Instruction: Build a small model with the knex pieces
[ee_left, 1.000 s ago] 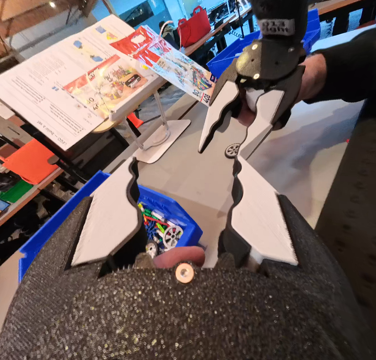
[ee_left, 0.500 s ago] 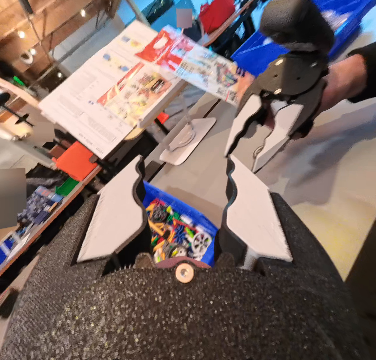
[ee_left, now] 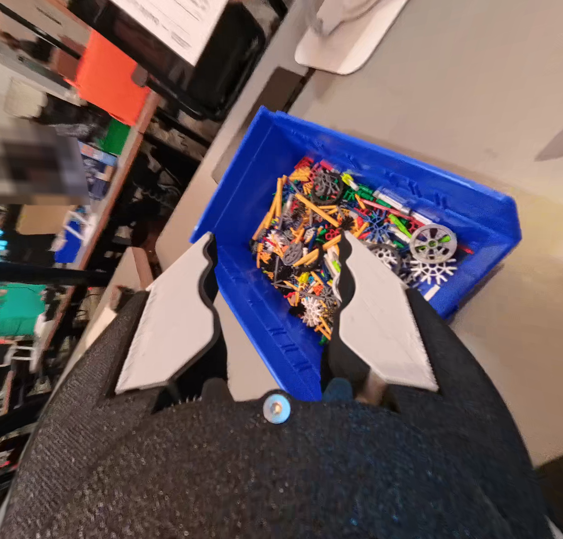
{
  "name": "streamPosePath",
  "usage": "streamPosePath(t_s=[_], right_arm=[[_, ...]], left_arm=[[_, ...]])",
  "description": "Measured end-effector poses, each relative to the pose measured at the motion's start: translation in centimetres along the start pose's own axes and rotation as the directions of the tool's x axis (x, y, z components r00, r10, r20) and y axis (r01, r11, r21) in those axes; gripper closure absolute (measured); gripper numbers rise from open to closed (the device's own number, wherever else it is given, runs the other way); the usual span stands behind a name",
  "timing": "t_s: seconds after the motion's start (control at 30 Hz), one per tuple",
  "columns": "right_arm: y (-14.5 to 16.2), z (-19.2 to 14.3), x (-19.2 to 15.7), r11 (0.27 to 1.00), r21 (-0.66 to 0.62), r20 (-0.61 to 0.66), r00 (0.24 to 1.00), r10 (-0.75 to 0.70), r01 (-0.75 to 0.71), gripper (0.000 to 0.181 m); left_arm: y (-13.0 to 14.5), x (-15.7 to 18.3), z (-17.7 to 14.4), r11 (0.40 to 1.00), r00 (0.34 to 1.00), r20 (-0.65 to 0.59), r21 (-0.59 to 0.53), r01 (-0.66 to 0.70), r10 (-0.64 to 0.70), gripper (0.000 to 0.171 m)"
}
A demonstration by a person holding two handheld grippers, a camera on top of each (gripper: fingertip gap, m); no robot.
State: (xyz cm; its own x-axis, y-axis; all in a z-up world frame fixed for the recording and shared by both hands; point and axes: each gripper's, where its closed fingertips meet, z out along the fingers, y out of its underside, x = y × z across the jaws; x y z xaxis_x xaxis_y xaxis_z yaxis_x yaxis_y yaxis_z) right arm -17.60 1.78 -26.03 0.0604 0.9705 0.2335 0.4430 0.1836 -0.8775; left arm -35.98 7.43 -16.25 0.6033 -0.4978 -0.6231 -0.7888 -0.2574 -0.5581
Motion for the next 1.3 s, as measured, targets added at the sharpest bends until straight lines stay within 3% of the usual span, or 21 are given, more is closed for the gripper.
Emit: streamPosePath(t_s=[0.13,0.27,0.37,0.43,0.53,0.67,0.77,0.97,1.0,1.2,1.3], right_arm=[[0.0,0.1,-0.3,1.0,-0.003,0.015,1.0,0.002,-0.002,0.131],[0.2,0.2,-0.5,1.0,-0.011,0.023,1.0,-0.001,0.001,0.131],[0.6,0.4,-0.4,1.0,-0.019,0.028,1.0,0.009,-0.008,0.131],[0.9,0.4,-0.2,1.0,-0.025,0.029,0.999,0.018,-0.017,0.131],[1.1,0.4,0.0,0.999,-0.025,0.031,0.999,0.034,-0.033,0.131],[1.3,0.5,0.1,0.999,-0.025,0.038,0.998,0.049,-0.048,0.131],[1.7,0.6,0.0,0.998,-0.034,0.043,0.998,0.054,-0.053,0.131],[1.8,0.5,0.3,0.998,-0.034,0.035,0.998,0.058,-0.057,0.131],[1.8,0.4,0.4,0.998,-0.032,0.033,0.998,0.058,-0.057,0.131],[1.9,0.5,0.4,0.998,-0.033,0.034,0.997,0.062,-0.061,0.131],[1.8,0.5,0.4,0.998,-0.035,0.034,0.998,0.056,-0.055,0.131]], left_arm=[[0.6,1.1,3.1,0.998,0.986,-0.163,-0.066,0.014,-0.024,0.095],[2.2,2.3,6.9,0.981,0.956,-0.292,-0.179,-0.07,0.015,0.098],[3.1,3.1,9.1,0.971,0.921,-0.39,-0.224,-0.087,-0.008,0.109],[5.1,5.4,8.4,0.936,0.844,-0.533,-0.323,-0.142,-0.055,0.11],[7.5,7.6,6.3,0.883,0.759,-0.645,-0.403,-0.241,-0.087,0.105],[10.0,8.3,6.3,0.832,0.761,-0.646,-0.455,-0.317,-0.064,0.105],[10.9,9.0,6.6,0.818,0.75,-0.657,-0.472,-0.329,-0.078,0.124],[10.4,8.1,6.9,0.83,0.774,-0.633,-0.439,-0.345,-0.013,0.131],[9.8,7.9,6.7,0.846,0.775,-0.632,-0.422,-0.326,-0.017,0.171],[8.0,5.7,6.5,0.888,0.819,-0.574,-0.373,-0.269,0.007,0.171],[8.0,5.5,7.1,0.884,0.827,-0.561,-0.37,-0.286,0.033,0.154]])
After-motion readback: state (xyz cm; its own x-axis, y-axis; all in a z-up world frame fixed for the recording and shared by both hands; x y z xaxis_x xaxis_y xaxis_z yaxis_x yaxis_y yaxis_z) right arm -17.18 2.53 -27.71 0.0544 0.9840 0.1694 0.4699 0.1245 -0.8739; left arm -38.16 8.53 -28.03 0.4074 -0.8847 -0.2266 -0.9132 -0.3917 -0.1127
